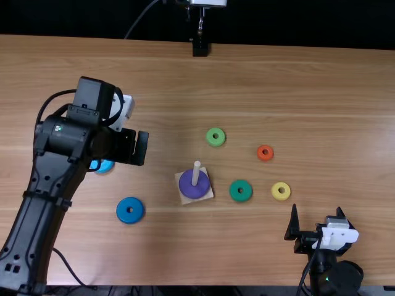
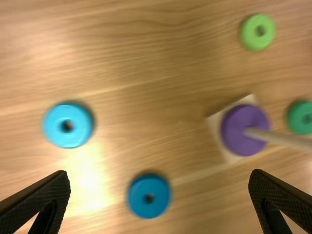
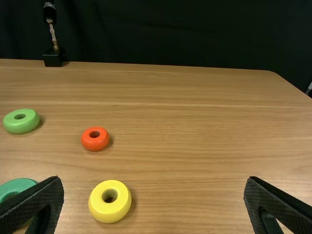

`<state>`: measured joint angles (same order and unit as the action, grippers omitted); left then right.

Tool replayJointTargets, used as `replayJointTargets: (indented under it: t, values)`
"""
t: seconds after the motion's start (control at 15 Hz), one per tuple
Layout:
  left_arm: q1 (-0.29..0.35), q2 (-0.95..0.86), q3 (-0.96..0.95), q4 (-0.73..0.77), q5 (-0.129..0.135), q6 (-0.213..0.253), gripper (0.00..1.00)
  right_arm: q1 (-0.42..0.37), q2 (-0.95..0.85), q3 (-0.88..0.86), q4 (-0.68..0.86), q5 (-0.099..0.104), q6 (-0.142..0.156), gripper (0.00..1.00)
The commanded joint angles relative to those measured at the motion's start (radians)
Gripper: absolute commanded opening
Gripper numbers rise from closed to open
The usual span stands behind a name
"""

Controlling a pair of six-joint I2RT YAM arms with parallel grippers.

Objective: Build the Hanoi tower: stack the rings onto the peg from bottom to top in this color order: purple, dark blue, light blue, dark green, light green, yellow, orange.

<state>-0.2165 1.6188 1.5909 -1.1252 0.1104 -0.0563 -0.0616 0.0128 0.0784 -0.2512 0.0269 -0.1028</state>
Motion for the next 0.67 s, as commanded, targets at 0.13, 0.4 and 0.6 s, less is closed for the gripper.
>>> replayJointTargets:
  t: [0.13, 0.4, 0.6]
  values:
    - [-0.012, -0.077, -0.146, -0.009, -0.114, 0.091, 1.00, -0.007, -0.013, -0.063, -0.066, 0.014, 0.002, 1.00]
    - [-0.034, -0.082, -0.292, -0.012, -0.094, 0.089, 1.00, -0.007, -0.013, -0.063, -0.066, 0.014, 0.002, 1.00]
    - [-0.089, -0.077, -0.374, -0.011, -0.079, 0.086, 1.00, -0.007, -0.013, -0.063, -0.066, 0.014, 0.002, 1.00]
